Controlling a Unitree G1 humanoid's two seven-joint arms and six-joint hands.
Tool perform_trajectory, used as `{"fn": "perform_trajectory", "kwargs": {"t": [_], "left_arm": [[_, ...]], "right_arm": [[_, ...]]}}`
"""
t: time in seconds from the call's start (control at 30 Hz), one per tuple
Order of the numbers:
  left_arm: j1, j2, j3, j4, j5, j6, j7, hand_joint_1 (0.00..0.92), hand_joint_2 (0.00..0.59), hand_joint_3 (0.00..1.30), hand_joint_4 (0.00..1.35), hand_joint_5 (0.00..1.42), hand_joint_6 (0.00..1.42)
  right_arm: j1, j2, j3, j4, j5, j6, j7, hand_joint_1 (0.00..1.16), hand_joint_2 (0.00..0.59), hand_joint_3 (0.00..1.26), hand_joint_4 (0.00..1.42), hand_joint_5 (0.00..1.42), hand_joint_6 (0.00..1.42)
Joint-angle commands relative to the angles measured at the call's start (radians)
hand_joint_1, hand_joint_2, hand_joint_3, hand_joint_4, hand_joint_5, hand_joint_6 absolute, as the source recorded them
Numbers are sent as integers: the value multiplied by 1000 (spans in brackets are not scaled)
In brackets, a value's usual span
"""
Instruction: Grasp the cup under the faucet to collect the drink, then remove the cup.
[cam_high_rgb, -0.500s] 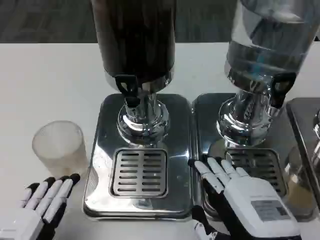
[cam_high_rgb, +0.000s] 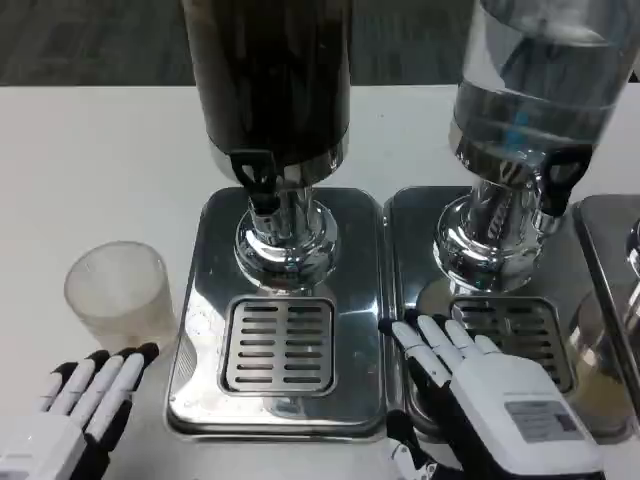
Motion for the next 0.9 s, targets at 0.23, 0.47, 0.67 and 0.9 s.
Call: {"fn": "perform_trajectory", "kwargs": {"t": [0.23,0.47,0.67,0.9], "left_arm": [[-6,6,13,70,-30,-73,58,0,167,0,0,0,0],[6,-12,40,103,-78,-118,99,0,167,0,0,0,0],[-3,-37,65,141,-154,-168,110,0,165,0,0,0,0],[-71,-53,87,181,-249,-148,62,0,135,0,0,0,0]], "right_arm": [[-10,0,-6,3,16,13,8,569,549,64,0,0,32],[-1,7,0,3,16,25,7,568,548,64,0,0,32],[0,3,1,4,24,23,3,567,531,64,0,0,32],[2,4,-2,7,37,25,3,567,530,65,0,0,32]]}}
